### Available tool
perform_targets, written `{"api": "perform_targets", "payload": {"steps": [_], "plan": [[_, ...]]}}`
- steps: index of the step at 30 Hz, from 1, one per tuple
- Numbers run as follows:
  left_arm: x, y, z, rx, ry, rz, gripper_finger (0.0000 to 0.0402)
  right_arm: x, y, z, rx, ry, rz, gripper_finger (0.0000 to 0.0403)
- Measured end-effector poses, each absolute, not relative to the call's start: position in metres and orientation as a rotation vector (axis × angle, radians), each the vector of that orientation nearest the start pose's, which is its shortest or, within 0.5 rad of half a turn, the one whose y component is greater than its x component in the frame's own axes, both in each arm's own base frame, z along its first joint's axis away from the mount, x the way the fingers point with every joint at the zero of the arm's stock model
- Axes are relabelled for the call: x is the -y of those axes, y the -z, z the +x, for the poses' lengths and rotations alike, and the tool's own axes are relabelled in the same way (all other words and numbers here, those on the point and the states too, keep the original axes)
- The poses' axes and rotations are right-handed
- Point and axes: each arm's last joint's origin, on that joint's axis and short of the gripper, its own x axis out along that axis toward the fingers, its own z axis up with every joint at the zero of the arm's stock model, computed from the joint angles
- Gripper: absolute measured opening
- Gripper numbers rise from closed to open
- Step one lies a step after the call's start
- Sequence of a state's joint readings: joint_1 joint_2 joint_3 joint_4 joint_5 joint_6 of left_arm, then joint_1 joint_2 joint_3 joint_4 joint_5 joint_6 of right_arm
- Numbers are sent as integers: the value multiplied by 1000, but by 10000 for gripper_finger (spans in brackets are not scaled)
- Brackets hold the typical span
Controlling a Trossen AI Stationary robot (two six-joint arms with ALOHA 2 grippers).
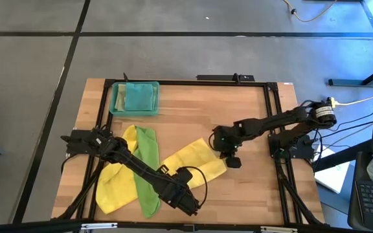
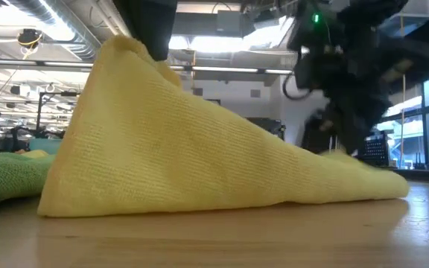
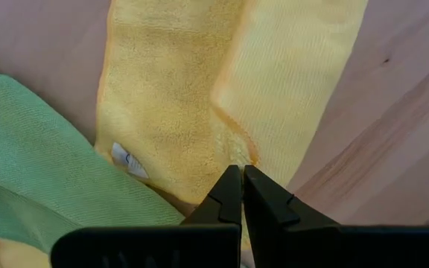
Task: Fold microfiber towels
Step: Fold the right yellow microfiber cloth
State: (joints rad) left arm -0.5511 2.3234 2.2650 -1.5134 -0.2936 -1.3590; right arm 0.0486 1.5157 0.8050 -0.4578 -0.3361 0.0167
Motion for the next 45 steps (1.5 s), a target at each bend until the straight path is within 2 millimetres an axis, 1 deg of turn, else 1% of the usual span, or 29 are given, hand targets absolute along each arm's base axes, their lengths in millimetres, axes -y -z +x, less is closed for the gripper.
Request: {"api": "perform_targets", "payload": {"steps": [3, 5, 8, 11, 14, 19, 26, 34, 41, 45], "plan": [[227, -246, 382, -1251, -760, -439, 0, -21, -179, 273, -1060, -298, 113, 6], [226, -245, 380, -1252, -778, -401, 0, -19, -183, 279, -982, -294, 66, 4], [224, -234, 379, -1278, -785, -345, 0, -13, -184, 289, -896, -260, 31, 3], [223, -219, 374, -1352, -792, -305, 0, -3, -178, 292, -911, -186, 29, 2], [223, -202, 367, -1413, -837, -284, 0, 6, -171, 294, -936, -154, 47, 2], [222, -188, 360, -1445, -872, -242, 0, 19, -166, 297, -927, -123, 52, 4], [215, -185, 363, -1384, -918, -207, 0, 32, -157, 299, -949, -105, 83, 5], [206, -185, 368, -1345, -943, -193, 0, 37, -151, 300, -965, -97, 91, 6], [202, -176, 365, -1384, -953, -149, 0, 44, -153, 302, -931, -62, 88, 6], [201, -172, 363, -1411, -956, -147, 0, 47, -153, 302, -916, -70, 102, 8]]}}
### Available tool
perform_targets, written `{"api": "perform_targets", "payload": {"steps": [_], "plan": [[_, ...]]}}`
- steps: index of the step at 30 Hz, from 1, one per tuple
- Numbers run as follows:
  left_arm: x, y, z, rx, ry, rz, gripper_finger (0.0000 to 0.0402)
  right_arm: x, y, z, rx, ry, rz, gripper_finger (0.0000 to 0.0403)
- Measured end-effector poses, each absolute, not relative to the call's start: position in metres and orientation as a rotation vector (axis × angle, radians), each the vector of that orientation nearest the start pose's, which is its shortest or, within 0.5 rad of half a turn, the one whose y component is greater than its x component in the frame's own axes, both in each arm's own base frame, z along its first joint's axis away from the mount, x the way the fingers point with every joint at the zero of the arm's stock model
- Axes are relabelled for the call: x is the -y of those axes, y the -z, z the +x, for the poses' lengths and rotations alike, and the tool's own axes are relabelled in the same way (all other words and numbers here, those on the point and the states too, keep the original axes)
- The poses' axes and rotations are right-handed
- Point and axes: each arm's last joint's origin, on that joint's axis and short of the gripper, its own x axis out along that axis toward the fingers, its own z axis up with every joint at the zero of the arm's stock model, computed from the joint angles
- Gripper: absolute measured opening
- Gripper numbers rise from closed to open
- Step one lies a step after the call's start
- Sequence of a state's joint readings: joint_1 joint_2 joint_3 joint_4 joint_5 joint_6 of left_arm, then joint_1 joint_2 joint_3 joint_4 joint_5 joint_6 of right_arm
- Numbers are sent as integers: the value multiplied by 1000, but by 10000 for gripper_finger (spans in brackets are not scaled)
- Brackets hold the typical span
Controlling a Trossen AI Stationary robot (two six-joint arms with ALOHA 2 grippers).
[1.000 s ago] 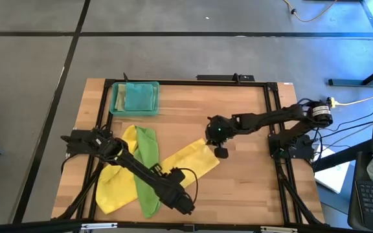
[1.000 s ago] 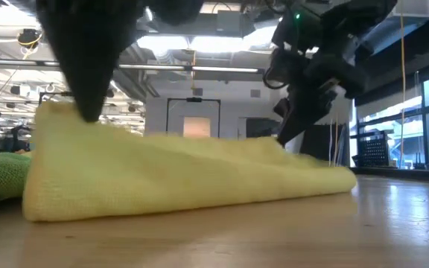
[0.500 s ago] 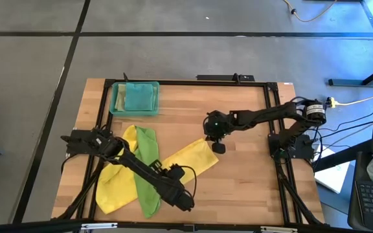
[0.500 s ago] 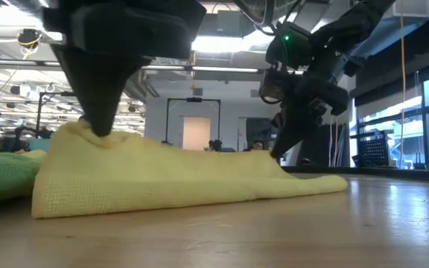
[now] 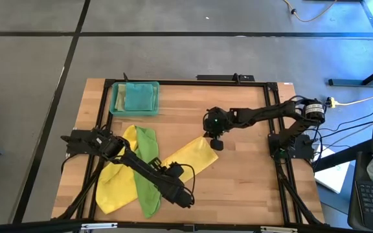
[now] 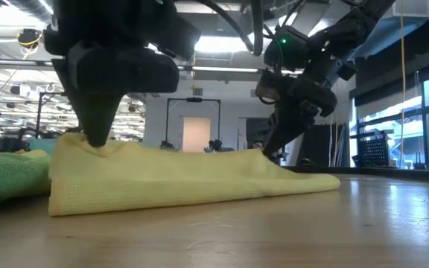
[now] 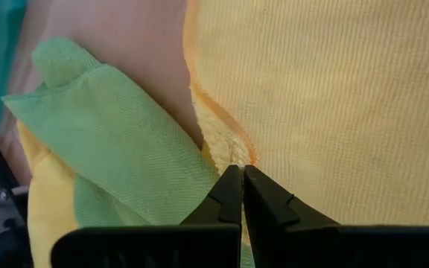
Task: Fold microfiber towels
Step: Fold the right yellow microfiber cloth
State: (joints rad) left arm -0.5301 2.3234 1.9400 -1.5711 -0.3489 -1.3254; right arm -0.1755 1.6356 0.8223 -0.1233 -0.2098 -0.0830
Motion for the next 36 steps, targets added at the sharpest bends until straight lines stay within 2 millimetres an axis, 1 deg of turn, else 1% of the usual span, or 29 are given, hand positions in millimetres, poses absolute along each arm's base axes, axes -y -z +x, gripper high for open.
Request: {"api": "perform_targets", "payload": {"steps": [3, 6, 10, 15, 18, 20, 23, 25, 27, 29, 31, 34, 36], "plan": [[201, -172, 363, -1404, -957, -140, 0, 49, -148, 302, -934, -67, 110, 19], [201, -172, 363, -1402, -955, -136, 0, 49, -145, 303, -942, -67, 114, 45], [201, -172, 363, -1413, -938, -118, 4, 49, -143, 303, -949, -61, 141, 95], [201, -172, 363, -1430, -903, -76, 29, 49, -143, 303, -957, -52, 162, 163], [200, -172, 363, -1434, -903, -78, 44, 48, -148, 301, -1022, -29, 233, 192], [200, -174, 363, -1456, -896, -106, 50, 46, -157, 302, -1023, -90, 293, 202], [199, -182, 361, -1462, -887, -144, 52, 39, -169, 303, -972, -265, 366, 206], [198, -189, 360, -1451, -878, -157, 50, 30, -174, 303, -939, -365, 353, 201], [197, -195, 360, -1431, -874, -162, 48, 20, -175, 304, -930, -422, 298, 193], [194, -201, 360, -1418, -876, -173, 47, 10, -170, 305, -928, -461, 232, 181], [191, -205, 360, -1402, -888, -202, 47, 1, -160, 307, -926, -471, 170, 168], [187, -214, 359, -1375, -914, -262, 47, -7, -146, 311, -947, -413, 78, 150], [184, -221, 358, -1348, -930, -297, 47, -8, -142, 315, -941, -368, 40, 142]]}}
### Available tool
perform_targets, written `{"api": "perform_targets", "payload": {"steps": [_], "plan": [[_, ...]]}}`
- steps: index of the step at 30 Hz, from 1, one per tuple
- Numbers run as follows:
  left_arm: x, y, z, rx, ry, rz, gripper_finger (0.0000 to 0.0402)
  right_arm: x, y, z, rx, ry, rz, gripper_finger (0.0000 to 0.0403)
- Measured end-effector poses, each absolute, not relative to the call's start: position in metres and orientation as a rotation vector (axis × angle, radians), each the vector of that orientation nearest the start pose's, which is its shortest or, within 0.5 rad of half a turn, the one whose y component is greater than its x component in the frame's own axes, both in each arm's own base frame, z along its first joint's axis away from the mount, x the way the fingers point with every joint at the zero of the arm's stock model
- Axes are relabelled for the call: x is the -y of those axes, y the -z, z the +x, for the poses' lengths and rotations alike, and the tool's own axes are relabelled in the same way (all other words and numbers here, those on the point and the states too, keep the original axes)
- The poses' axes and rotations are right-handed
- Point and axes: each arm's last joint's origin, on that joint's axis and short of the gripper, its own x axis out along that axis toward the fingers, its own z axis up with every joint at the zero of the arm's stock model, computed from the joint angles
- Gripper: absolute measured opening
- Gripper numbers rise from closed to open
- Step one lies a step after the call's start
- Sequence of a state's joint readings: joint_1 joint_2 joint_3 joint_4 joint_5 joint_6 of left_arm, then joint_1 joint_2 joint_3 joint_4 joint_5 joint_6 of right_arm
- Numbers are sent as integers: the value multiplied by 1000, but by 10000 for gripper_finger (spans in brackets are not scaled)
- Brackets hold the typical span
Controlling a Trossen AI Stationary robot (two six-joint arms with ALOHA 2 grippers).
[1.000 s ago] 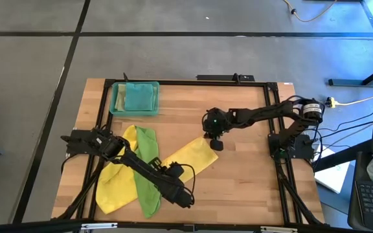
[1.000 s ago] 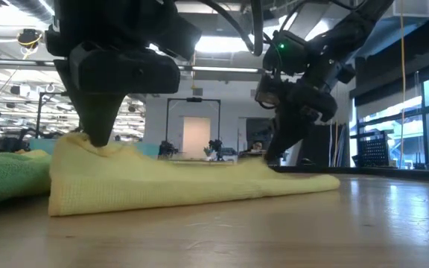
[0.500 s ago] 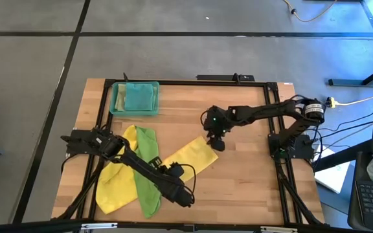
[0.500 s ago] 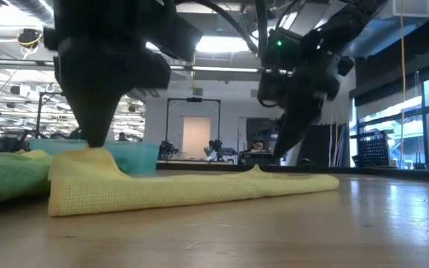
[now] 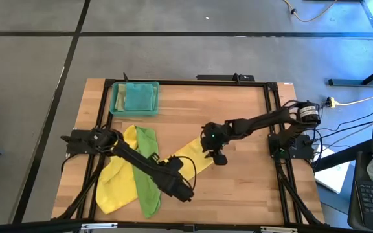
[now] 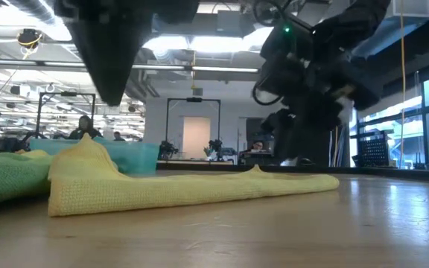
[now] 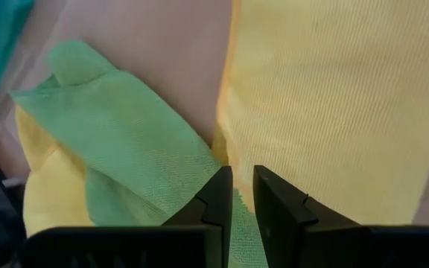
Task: Fold microfiber towels
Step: Fold the right yellow microfiber cloth
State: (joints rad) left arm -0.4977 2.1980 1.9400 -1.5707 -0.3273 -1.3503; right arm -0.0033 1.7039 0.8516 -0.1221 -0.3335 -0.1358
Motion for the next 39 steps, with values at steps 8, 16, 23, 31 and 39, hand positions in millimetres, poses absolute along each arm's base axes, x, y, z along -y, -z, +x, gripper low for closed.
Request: {"api": "perform_targets", "payload": {"steps": [8, 16, 23, 31, 39], "plan": [[174, -245, 357, -1172, -942, -263, 47, -1, -123, 318, -1001, -327, 44, 137], [160, -253, 360, -1123, -967, -273, 47, 8, -110, 304, -1194, -333, 104, 137], [160, -253, 361, -1118, -965, -279, 47, 17, -109, 295, -1268, -343, 168, 137], [158, -253, 362, -1107, -974, -281, 47, 25, -120, 280, -1337, -284, 176, 137], [139, -255, 373, -1114, -977, -289, 47, 33, -150, 262, -1336, -220, 177, 137]]}}
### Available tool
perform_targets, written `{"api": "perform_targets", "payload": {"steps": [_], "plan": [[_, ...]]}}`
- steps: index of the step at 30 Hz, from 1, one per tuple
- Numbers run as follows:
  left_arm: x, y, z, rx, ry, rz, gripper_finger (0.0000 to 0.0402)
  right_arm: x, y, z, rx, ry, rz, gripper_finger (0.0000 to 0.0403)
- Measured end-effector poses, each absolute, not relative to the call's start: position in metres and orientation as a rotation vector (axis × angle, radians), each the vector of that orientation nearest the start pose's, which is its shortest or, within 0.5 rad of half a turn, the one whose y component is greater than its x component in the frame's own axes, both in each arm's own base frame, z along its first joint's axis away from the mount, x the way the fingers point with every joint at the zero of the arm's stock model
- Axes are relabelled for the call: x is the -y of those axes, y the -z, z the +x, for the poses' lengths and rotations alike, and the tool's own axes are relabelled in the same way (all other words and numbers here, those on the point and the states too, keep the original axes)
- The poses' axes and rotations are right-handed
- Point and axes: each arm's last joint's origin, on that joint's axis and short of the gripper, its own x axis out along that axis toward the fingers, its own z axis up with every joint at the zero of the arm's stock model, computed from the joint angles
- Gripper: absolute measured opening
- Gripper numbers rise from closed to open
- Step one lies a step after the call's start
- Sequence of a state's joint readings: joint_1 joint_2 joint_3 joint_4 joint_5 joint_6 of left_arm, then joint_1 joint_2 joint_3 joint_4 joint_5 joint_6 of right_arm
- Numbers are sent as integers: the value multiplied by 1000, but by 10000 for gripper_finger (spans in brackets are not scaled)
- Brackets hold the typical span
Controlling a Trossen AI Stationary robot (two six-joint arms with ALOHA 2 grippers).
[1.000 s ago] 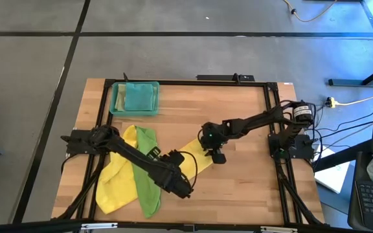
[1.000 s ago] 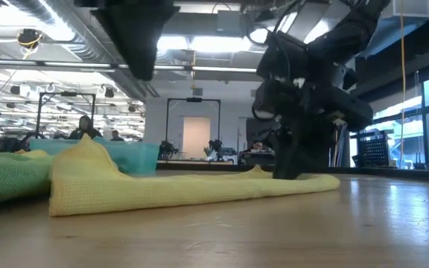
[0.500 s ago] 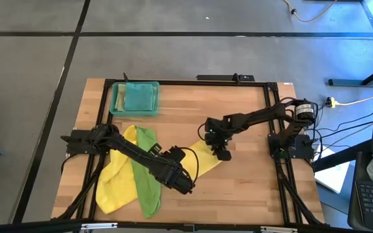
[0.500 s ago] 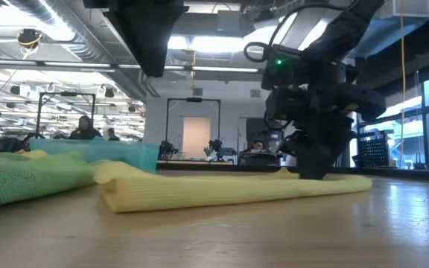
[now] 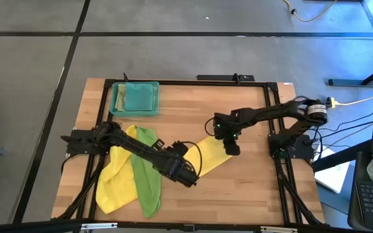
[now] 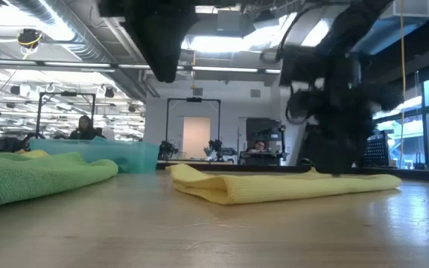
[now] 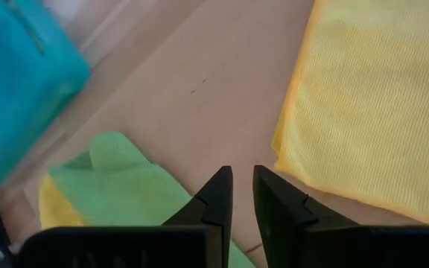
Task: Fold microfiber towels
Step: Fold the right yellow microfiber cloth
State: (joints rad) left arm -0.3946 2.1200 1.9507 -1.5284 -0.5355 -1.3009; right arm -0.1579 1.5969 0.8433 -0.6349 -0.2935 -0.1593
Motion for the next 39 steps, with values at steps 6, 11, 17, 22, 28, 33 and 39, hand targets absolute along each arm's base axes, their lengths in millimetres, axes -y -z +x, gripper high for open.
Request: {"api": "perform_targets", "payload": {"steps": [6, 11, 17, 22, 28, 33, 39], "plan": [[123, -287, 389, -1079, -838, -182, 47, 31, -198, 244, -1176, -221, 162, 137], [112, -330, 407, -974, -606, -62, 47, 26, -230, 232, -1014, -220, 195, 137], [80, -376, 439, -783, -155, -121, 46, 19, -240, 232, -949, -165, 333, 137], [45, -378, 445, -790, 27, -85, 36, 8, -237, 229, -1026, -65, 496, 137], [20, -369, 415, -1082, 98, 88, 6, -24, -236, 228, -1036, 182, 601, 137], [19, -383, 383, -1025, 181, 139, 2, -56, -251, 242, -693, 300, 693, 137], [15, -354, 329, -882, 161, 53, 2, -83, -257, 246, -485, 370, 746, 137]]}}
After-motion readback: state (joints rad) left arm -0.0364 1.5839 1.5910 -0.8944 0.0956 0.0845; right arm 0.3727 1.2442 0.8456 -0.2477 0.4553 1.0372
